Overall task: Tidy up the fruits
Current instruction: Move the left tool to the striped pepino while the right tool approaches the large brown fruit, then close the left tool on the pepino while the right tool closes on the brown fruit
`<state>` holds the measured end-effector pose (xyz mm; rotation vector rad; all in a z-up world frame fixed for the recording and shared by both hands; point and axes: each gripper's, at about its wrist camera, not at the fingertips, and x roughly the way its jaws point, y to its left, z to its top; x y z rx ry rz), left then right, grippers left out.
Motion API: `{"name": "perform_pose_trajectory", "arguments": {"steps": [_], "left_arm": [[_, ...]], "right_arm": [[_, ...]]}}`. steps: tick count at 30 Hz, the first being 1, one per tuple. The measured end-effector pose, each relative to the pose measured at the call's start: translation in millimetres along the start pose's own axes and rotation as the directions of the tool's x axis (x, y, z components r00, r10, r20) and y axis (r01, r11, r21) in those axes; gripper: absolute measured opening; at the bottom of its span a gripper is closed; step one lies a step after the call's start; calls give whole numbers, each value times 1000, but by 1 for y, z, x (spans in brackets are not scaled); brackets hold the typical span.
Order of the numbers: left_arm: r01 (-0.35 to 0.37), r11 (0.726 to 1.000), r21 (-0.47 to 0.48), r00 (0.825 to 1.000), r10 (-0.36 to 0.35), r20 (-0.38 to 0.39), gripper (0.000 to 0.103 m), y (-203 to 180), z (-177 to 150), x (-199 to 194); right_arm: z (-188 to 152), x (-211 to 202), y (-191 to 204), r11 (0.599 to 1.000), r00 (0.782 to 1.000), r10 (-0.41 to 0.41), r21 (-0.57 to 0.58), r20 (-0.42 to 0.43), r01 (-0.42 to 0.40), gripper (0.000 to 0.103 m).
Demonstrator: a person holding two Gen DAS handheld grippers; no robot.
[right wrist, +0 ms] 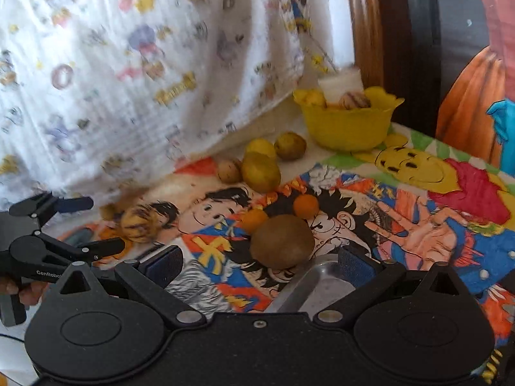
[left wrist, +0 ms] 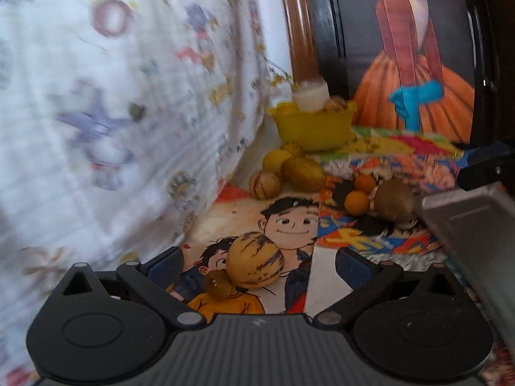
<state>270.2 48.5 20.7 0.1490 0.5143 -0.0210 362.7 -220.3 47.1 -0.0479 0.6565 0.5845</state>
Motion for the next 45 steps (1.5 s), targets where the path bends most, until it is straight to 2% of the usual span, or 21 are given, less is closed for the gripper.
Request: {"name": "perform_pose_trajectory", "arguments": {"steps": [7, 14, 17, 23, 27, 30, 33, 37, 45], "left_arm": [[29, 999, 39, 998, -27, -58, 99, 2, -1, 38], [39, 997, 65, 994, -32, -102, 93, 4, 0, 58], [41, 997, 60, 992, -33, -122, 88, 6, 0, 65], [34, 997, 73, 987, -22, -158, 79, 3, -1, 73], [24, 997, 73, 988, -12, -156, 67, -1, 1, 75], [7, 997, 72, 988, 5, -154, 65, -3, 3, 78], [-26, 997, 77, 988, 37, -147, 58, -6, 2, 79], [-36, 996, 83, 989, 48, -141, 57, -8, 2, 79], [11, 998, 68, 989, -1, -146, 56, -23, 6, 76]], "right_arm": [[6, 51, -6, 1000, 998, -13, -19, -62, 12, 100], [10, 86, 8, 993, 994, -24, -114, -109, 12, 98], [9, 95, 13, 987, 991, -64, -155, -117, 45, 95], [2, 106, 12, 985, 986, -106, -150, -131, 86, 87], [0, 107, 14, 981, 986, -126, -164, -113, 106, 83], [-1, 107, 15, 977, 985, -140, -174, -98, 122, 78], [-2, 107, 14, 975, 985, -154, -173, -83, 138, 73], [-2, 108, 15, 973, 984, -168, -169, -65, 155, 68], [-4, 104, 28, 978, 991, -115, -183, -72, 100, 67]]}}
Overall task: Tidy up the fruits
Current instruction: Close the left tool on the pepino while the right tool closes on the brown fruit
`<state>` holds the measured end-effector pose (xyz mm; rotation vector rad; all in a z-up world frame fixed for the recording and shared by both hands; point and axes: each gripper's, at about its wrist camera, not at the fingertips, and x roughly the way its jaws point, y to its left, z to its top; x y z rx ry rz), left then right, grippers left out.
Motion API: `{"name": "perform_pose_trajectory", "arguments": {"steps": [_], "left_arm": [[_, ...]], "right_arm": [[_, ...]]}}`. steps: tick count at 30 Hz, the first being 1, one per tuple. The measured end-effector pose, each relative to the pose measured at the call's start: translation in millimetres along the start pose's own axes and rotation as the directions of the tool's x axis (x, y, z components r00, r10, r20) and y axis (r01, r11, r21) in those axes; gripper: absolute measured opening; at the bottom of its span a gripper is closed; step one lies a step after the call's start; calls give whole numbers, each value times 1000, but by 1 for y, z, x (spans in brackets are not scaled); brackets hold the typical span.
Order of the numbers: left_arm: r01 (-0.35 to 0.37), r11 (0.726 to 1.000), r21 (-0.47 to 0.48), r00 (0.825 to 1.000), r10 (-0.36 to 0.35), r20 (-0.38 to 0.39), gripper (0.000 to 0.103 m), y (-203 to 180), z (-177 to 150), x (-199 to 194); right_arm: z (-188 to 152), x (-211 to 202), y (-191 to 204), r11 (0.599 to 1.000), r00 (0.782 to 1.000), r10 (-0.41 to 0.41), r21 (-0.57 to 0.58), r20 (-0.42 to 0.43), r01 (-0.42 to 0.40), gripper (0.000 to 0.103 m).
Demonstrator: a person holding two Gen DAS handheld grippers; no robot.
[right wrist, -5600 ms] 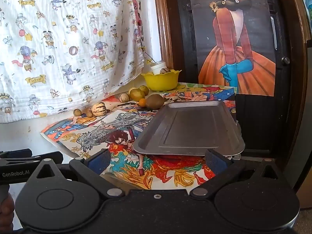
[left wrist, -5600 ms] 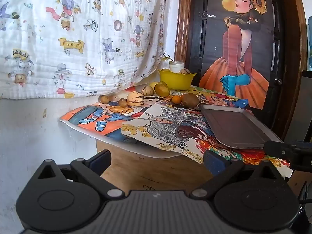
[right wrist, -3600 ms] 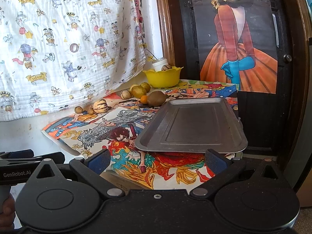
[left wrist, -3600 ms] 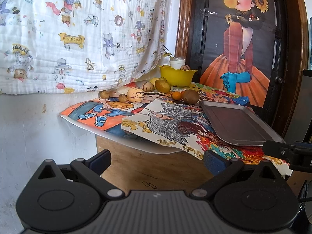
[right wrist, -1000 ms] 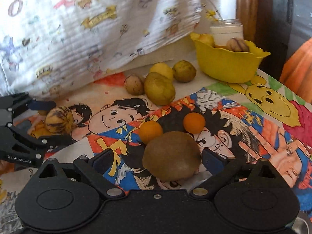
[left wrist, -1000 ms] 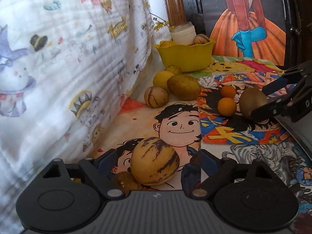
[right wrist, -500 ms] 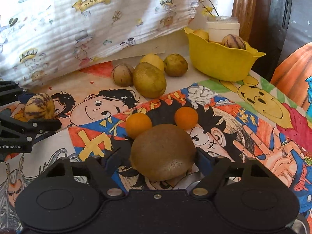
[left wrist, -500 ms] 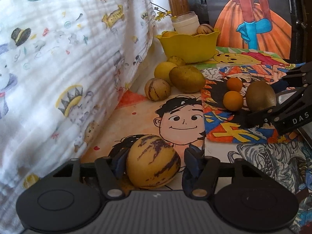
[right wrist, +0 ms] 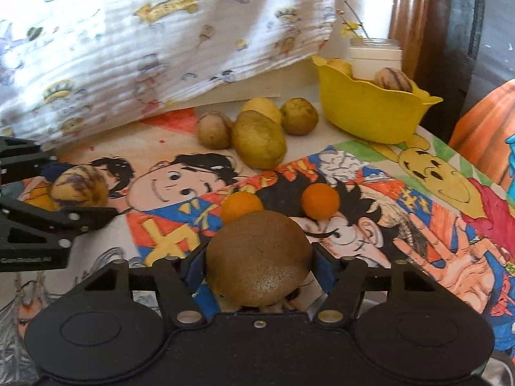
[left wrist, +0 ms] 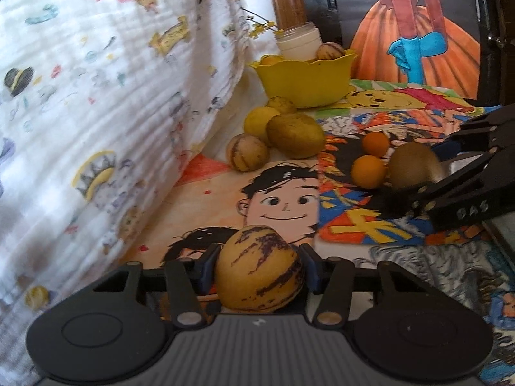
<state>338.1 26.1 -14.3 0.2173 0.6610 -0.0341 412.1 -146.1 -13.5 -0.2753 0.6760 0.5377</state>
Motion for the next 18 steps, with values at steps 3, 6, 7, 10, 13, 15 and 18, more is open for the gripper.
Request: {"name": "perform_pose_trajectory", "arguments": {"steps": [3, 6, 7, 10, 13, 15, 18], "left_arm": [[0, 1000, -16, 1000, 0, 7, 56, -2, 3, -6], [14, 999, -49, 1000, -13, 19, 56, 0, 8, -14], [17, 998, -56, 1000, -15, 25, 56, -1, 10, -18], [27, 997, -72, 999, -23, 47, 56, -4, 17, -27], [52, 994, -99, 996, -45, 74, 56, -13, 25, -35], [75, 990, -116, 993, -64, 94, 56, -21, 30, -38], [117, 984, -134, 988, -102, 114, 56, -38, 36, -38]], "right_arm": [[-1, -7, 1, 999, 1000, 29, 14, 6, -29, 67], [-1, -20, -5, 997, 998, 52, 57, 26, -53, 67], [0, -26, -9, 995, 998, 56, 76, 36, -58, 67], [2, -46, -23, 991, 996, 55, 117, 68, -63, 67], [0, -68, -41, 989, 995, 32, 139, 89, -45, 67], [-5, -82, -54, 990, 995, 1, 143, 97, -15, 67], [-19, -97, -73, 989, 994, -50, 140, 96, 36, 67]]}}
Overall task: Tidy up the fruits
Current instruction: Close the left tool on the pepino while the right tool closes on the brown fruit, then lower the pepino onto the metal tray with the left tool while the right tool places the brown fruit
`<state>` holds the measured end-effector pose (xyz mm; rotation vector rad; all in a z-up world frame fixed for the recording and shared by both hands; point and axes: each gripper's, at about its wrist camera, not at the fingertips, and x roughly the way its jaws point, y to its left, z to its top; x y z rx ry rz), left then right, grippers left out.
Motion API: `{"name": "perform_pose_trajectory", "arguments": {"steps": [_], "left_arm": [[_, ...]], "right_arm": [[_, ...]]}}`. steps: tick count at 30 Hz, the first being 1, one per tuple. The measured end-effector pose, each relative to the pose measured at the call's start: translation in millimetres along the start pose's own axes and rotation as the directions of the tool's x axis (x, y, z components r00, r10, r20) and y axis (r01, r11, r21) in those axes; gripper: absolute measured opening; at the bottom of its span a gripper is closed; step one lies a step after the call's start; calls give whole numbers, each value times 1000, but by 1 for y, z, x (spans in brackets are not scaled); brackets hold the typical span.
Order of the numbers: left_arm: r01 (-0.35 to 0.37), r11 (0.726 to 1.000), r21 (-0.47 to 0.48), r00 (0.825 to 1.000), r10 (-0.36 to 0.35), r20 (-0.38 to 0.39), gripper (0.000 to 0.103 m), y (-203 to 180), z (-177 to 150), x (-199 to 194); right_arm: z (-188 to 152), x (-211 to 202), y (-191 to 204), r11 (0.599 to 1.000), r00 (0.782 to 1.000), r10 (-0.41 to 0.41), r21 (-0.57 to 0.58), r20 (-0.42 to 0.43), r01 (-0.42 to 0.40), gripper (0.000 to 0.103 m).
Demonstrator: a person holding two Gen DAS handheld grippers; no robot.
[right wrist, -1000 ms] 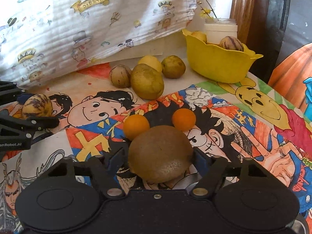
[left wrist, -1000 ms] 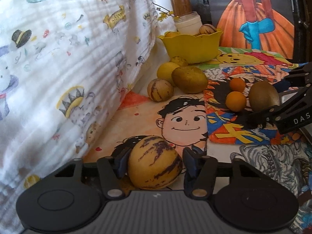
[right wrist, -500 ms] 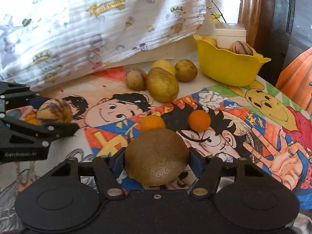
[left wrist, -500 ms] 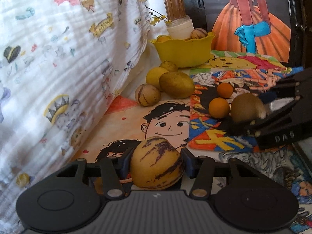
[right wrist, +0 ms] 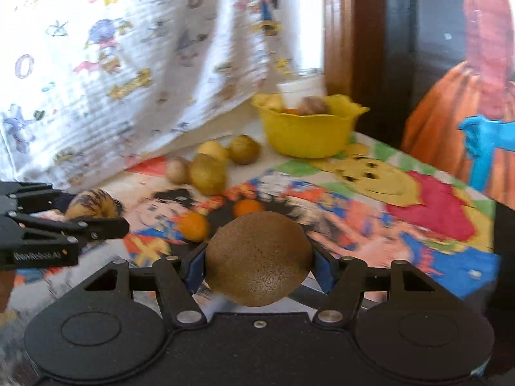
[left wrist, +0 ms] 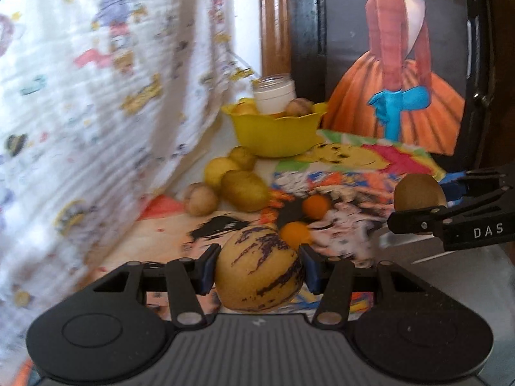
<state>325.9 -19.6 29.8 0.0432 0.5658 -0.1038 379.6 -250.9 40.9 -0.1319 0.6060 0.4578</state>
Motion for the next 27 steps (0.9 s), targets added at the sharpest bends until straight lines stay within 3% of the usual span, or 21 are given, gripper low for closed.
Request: {"name": "perform_pose_trajectory", "arguments": {"steps": [7, 15, 22, 27], "left_arm": [[125, 992, -17, 992, -125, 0, 56, -47, 4, 16], [229, 973, 1, 973, -229, -40, 56, -90, 4, 49], [256, 966, 16, 963, -254, -90, 57, -109, -4, 69], [252, 966, 54, 965, -247, -85, 57, -114, -5, 72]], "right_arm": [[-41, -18, -38, 995, 996, -89, -41, -7, 89, 67], [-66, -21, -58, 989, 991, -131, -72, -8, 130, 67], [-78, -16, -60, 985, 990, -138, -107, -14, 136, 67], [-82, -16, -57, 979, 990, -142, -149, 4, 141, 68]]}}
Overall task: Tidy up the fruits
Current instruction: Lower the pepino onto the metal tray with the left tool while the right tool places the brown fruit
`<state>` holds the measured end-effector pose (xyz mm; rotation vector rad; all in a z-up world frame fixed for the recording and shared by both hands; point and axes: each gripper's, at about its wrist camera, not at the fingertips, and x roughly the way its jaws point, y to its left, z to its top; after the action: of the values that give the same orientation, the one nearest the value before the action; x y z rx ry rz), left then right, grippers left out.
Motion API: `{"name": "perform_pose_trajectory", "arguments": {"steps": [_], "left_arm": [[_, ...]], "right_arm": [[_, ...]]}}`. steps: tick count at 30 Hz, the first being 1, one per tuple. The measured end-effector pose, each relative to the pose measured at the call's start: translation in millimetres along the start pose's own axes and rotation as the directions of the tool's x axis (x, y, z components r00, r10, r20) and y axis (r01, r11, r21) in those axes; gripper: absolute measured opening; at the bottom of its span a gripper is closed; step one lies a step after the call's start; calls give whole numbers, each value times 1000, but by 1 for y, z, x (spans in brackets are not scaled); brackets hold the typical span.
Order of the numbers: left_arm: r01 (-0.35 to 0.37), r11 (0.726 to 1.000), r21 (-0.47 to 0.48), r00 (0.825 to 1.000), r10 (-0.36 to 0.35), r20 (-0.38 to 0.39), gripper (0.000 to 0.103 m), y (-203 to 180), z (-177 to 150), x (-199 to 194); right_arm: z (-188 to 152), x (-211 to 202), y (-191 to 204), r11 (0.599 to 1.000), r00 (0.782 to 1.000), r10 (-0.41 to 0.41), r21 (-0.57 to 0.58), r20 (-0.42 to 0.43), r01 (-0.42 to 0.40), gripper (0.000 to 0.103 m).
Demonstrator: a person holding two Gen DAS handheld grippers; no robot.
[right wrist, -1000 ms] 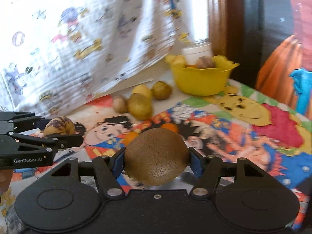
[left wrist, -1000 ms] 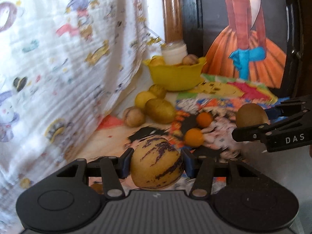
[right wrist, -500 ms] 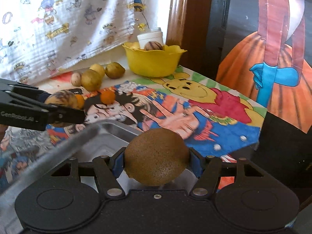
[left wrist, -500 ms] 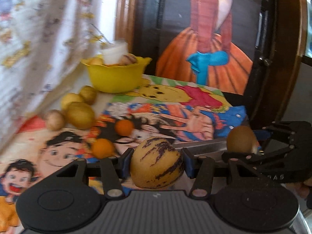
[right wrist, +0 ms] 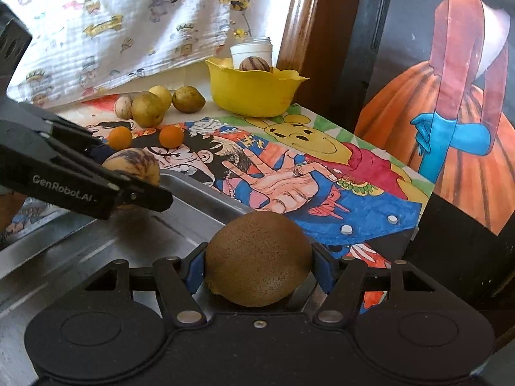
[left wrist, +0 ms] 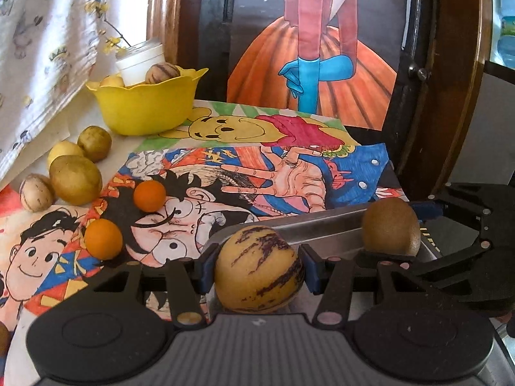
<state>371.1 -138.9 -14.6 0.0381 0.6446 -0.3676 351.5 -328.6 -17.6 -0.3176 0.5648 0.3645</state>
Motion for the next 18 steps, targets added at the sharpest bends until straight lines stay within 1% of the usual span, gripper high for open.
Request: {"name": "perform_pose_trajectory", "arguments": {"steps": [6, 8, 9, 10, 13, 15, 18], "left_arm": [[-1, 1000, 15, 1000, 2, -2, 58, -1, 1, 2], [5, 1000, 7, 1000, -5, 1, 68, 0, 2, 0], [3, 1000, -4, 1000, -3, 4, 77, 1, 2, -1], [-7, 1000, -15, 1000, 7, 9, 80, 1, 3, -3], [-21, 999, -37, 1000, 21, 12, 80, 3, 4, -8], [-33, 998, -50, 999, 33, 12, 81, 3, 5, -13], [-49, 996, -76, 998, 51, 22, 88, 4, 4, -27]], "right_arm": [[-2, -2, 1, 1000, 1000, -4, -15, 8, 5, 68], [-3, -4, 2, 1000, 1000, -6, -15, 9, 6, 69], [-3, -5, 2, 1000, 1000, -7, -14, 10, 7, 71], [-4, -7, 2, 1000, 1000, -7, -14, 12, 8, 71], [-4, -15, 3, 1000, 1000, -11, -8, 21, 12, 74], [-4, -23, 5, 1000, 1000, -8, -1, 30, 8, 78], [-5, -37, 8, 1000, 999, -10, 8, 47, 10, 84]]}}
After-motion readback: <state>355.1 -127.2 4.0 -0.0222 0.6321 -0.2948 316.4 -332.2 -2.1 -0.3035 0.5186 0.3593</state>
